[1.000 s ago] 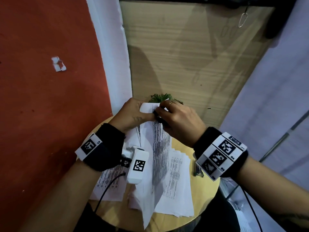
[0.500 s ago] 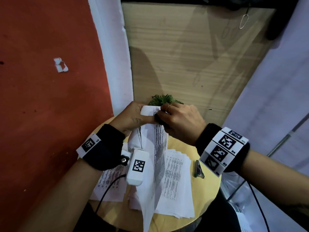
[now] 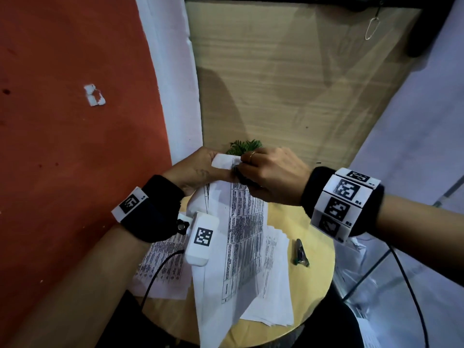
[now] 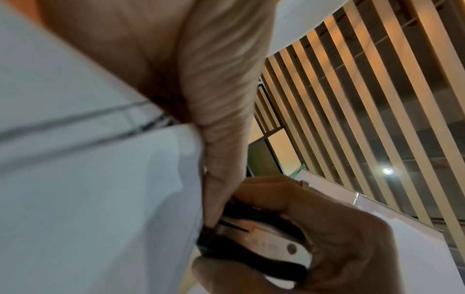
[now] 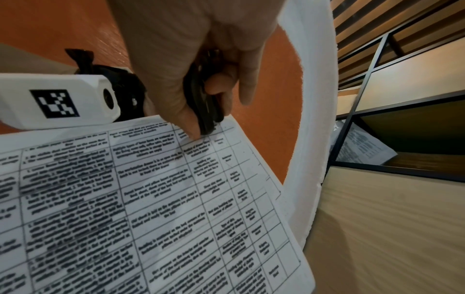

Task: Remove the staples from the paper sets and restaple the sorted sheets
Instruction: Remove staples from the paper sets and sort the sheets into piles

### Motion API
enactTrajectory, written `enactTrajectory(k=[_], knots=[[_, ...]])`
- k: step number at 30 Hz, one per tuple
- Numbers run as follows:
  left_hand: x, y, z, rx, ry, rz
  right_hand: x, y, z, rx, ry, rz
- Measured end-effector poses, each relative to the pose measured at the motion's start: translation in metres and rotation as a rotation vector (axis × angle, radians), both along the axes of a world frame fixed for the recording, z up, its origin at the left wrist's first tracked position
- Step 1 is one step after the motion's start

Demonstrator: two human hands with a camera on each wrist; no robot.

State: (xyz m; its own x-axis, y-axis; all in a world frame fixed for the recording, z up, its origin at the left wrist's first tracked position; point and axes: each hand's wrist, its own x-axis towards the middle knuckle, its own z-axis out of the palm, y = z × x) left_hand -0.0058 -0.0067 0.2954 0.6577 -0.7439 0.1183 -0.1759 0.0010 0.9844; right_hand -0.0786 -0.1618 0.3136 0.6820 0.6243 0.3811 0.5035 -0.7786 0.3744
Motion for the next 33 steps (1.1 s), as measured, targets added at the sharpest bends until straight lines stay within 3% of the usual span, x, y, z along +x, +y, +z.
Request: enactTrajectory(k=[14, 26, 33], knots=[[0.006, -0.002, 0.004, 0.159, -0.018, -0.106, 0.003, -0.008, 0.001, 0.077, 0.120, 0.115], [0.009, -0.003, -0.006, 0.107, -0.054, 0.013, -0.001, -0.020, -0.009, 0.309, 0.007, 0.002], [0.022, -0.002, -0.023, 0.092, -0.201, 0.221, 0.002, -0.028, -0.015, 0.405, -0.035, -0.096]])
